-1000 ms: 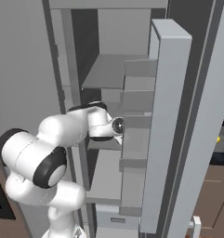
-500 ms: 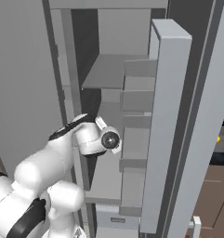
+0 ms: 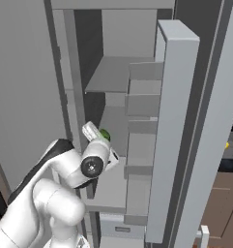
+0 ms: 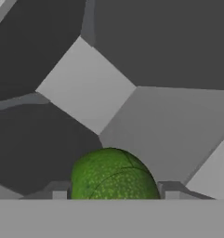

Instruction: Take the corn and avocado out of the freezer and place them in the tupperware container on the counter. Then put the tupperware containing the vegetables back in the freezer.

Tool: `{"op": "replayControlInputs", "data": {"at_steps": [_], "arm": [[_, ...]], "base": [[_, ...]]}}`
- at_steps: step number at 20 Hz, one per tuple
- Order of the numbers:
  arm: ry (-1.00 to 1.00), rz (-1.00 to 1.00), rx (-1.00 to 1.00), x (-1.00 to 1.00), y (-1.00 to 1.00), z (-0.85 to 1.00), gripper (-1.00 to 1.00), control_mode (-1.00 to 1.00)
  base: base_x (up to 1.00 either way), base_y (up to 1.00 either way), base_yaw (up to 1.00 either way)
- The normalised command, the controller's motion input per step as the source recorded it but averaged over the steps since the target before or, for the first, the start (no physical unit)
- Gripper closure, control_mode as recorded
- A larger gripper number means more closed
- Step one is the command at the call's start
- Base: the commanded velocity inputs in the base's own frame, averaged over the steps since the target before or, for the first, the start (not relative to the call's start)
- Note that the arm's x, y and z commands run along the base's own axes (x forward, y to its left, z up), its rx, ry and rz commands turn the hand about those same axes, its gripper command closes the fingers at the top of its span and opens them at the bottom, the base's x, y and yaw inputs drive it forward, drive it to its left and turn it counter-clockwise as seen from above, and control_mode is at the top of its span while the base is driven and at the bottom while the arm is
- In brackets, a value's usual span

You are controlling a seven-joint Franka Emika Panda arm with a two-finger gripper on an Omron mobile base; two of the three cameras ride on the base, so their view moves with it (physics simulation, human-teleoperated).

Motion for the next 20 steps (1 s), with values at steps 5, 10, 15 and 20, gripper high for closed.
{"op": "replayControlInputs", "data": {"at_steps": [5,10,15,20], "arm": [[-0.02,-0.01,0.00,-0.87,0.00,1.00,1.00,-1.00],[0.08,0.00,0.00,-0.57,0.00,1.00,1.00,-1.00],[0.18,0.00,-0.01,-0.49,0.12,0.75,1.00,-1.00],[0.23,-0.02,-0.09,-0.36,0.36,0.35,1.00,-1.00]], "base": [[0.00,0.00,0.00],[0.00,0.00,0.00],[0.00,0.00,0.00],[0.00,0.00,0.00]]}}
